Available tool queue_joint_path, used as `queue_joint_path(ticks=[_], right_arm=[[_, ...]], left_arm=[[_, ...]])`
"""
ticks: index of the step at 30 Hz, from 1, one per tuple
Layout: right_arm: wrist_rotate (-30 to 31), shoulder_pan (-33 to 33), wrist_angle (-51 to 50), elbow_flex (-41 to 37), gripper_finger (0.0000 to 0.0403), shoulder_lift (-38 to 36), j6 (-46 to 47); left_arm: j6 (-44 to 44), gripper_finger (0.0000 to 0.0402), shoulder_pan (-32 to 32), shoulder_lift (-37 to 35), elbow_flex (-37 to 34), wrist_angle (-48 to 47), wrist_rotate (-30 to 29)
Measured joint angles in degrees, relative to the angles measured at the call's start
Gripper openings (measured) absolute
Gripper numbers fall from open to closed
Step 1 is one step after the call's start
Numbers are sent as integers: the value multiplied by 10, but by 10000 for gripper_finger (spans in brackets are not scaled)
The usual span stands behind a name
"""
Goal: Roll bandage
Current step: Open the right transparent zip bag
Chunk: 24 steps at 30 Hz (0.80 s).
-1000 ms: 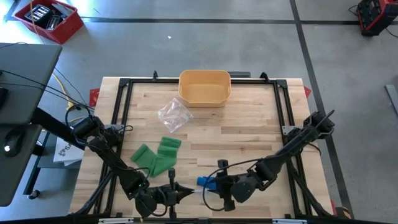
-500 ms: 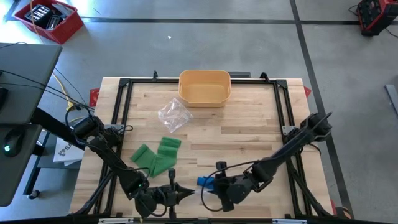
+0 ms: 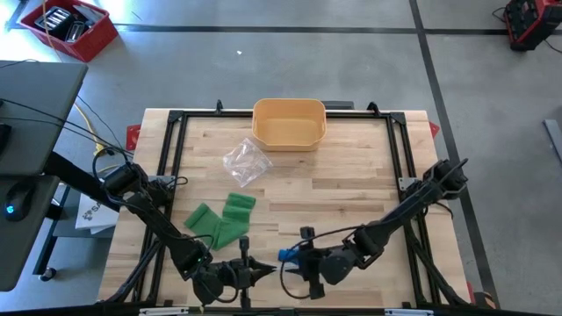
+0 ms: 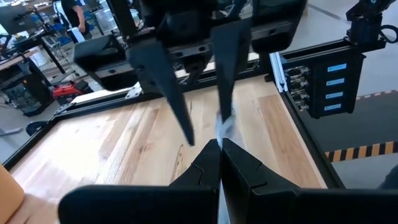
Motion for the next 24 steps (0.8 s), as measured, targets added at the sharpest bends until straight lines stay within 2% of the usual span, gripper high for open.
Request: queue_joint_path(ticks=[6,9,12,14,19,24], right_arm=[[0,-4,-80,0,91,0,41],[1,-3,-114,0,64,6,57],[1,1,-118,0,19,16,54],[13,3,-119,0,7,18,48],[114,5,-195,33,2,16,65],[314,17,-339,115,1,15,95]], left_arm=[[2,0,-1,0,0,0,0],[-1,0,-5,0,0,-1,0],[-2,0,-5,0,0,-1,0],[-18,3,-2,0,0,-6,-3],[-65,46,9,-24,0,-92,-19],[-142,98,5,-92,0,-223,-109]])
